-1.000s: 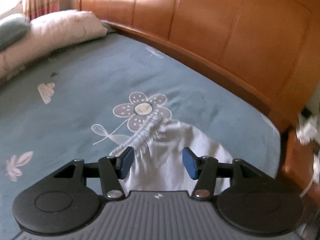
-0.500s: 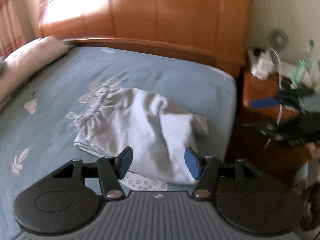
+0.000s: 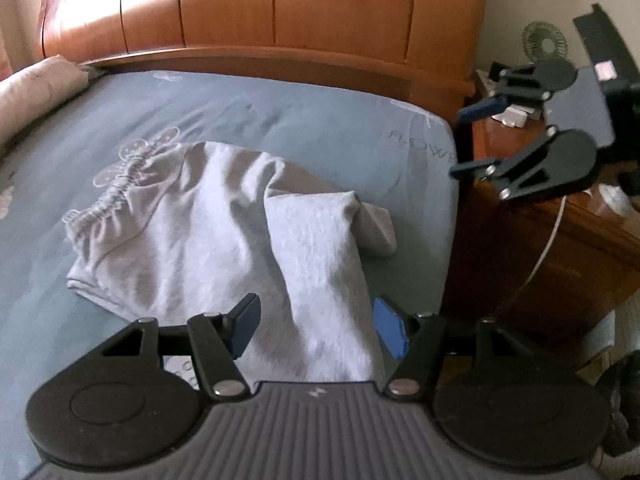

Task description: Fold clothes

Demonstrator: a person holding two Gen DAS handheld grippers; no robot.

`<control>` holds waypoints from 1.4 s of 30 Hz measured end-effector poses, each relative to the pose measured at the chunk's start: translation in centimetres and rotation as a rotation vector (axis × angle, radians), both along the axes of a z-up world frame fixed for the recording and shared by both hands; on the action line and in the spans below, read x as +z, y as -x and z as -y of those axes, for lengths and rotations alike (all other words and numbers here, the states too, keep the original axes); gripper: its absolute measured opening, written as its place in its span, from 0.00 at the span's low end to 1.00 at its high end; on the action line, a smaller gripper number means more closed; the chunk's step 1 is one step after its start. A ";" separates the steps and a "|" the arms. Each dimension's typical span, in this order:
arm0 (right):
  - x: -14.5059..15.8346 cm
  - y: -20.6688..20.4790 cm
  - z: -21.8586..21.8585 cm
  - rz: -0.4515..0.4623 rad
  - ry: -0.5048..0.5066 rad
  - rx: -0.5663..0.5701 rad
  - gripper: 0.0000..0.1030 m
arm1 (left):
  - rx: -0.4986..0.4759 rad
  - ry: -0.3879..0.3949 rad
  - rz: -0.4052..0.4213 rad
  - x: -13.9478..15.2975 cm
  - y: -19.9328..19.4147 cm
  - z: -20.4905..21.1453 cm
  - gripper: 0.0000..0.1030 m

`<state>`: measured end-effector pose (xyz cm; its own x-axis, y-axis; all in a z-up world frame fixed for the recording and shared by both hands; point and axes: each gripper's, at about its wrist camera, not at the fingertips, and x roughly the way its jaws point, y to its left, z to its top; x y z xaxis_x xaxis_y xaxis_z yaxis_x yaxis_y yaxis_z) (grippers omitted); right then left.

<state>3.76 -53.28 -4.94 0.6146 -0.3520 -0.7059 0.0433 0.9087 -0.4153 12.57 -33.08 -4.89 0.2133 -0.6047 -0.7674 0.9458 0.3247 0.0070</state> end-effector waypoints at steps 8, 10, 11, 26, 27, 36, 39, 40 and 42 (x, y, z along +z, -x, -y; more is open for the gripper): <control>-2.9 0.7 -4.4 0.117 -0.087 0.237 0.66 | 0.005 0.088 0.133 -0.6 3.1 -0.3 0.67; -4.2 0.2 -6.0 0.153 -0.048 0.270 0.66 | 0.011 0.089 0.169 -0.8 3.7 -0.3 0.67; -4.9 -0.2 -6.5 0.166 -0.019 0.272 0.67 | 0.015 0.089 0.181 -0.9 3.9 -0.3 0.67; -7.0 -1.9 -6.1 0.147 0.271 0.237 0.11 | -0.032 0.009 0.136 -3.6 3.9 0.2 0.68; -6.6 -1.8 -5.4 0.148 0.300 0.228 0.11 | -0.039 0.008 0.132 -3.5 3.9 0.1 0.69; -9.1 -2.1 -1.9 -0.046 0.432 0.235 0.23 | -0.135 -0.048 0.084 -3.4 3.8 -0.5 0.70; -8.7 -0.5 -2.2 -0.055 0.439 0.234 0.28 | -0.144 -0.032 0.095 -2.2 2.6 -1.1 0.70; -8.0 0.0 -2.1 -0.043 0.415 0.221 0.32 | -0.131 -0.020 0.105 -1.8 1.6 -1.0 0.71; -6.4 0.7 -2.0 -0.001 0.361 0.191 0.34 | -0.096 0.006 0.128 -1.1 -0.4 -0.7 0.72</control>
<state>3.06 -51.25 -11.29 0.6923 -0.4567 -0.5586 -0.1129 0.6961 -0.7090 12.94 -32.41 -5.96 0.2503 -0.6312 -0.7341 0.9639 0.2333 0.1280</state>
